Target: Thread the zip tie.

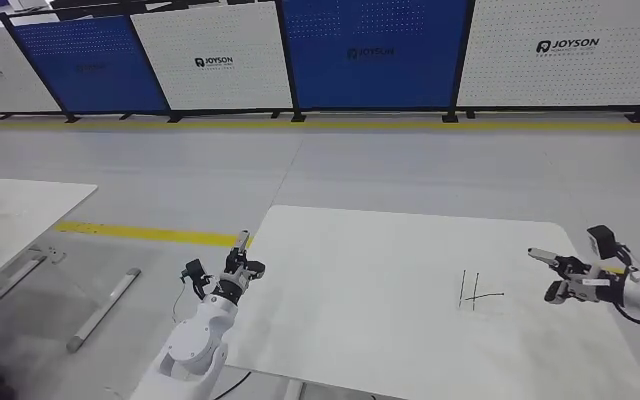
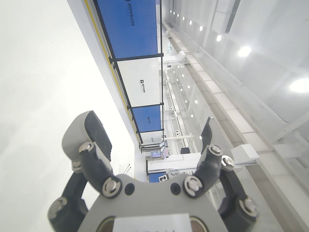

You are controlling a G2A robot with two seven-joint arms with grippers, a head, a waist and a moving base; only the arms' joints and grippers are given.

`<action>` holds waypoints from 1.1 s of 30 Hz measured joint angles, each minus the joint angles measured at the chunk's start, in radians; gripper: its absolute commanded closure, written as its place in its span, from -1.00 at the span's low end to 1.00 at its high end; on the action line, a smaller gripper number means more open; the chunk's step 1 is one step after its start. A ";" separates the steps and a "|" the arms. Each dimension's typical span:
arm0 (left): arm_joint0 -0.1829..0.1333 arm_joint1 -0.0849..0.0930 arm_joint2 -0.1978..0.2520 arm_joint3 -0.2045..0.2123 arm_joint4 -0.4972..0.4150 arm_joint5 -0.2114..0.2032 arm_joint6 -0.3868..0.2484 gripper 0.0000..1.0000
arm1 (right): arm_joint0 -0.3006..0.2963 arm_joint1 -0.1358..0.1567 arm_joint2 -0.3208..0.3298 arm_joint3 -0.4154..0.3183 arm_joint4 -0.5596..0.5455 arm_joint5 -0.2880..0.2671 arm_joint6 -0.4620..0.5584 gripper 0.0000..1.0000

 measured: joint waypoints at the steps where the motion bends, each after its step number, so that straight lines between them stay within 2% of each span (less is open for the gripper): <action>1: 0.000 0.000 0.000 0.000 0.000 0.000 0.000 -1.00 | 0.004 -0.001 -0.007 0.006 -0.003 0.000 -0.003 -1.00; 12: 0.000 0.000 0.000 0.000 0.000 0.000 0.000 -1.00 | 0.003 -0.001 -0.007 0.004 -0.005 -0.001 -0.005 -1.00; 16: 0.000 0.000 0.000 0.000 0.000 0.000 0.000 -1.00 | -0.023 -0.003 -0.039 -0.010 -0.015 -0.072 -0.029 -1.00; 23: 0.000 0.000 0.000 0.000 0.000 0.000 0.000 -1.00 | 0.014 -0.003 -0.097 0.050 -0.073 -0.085 -0.035 -1.00; 30: 0.000 0.000 0.000 0.000 0.000 0.000 0.000 -1.00 | 0.149 -0.024 -0.188 0.244 -0.030 -0.143 0.061 -1.00; 33: 0.000 0.000 0.000 0.000 0.000 0.000 0.000 -1.00 | 0.157 -0.025 -0.194 0.257 -0.033 -0.146 0.061 -1.00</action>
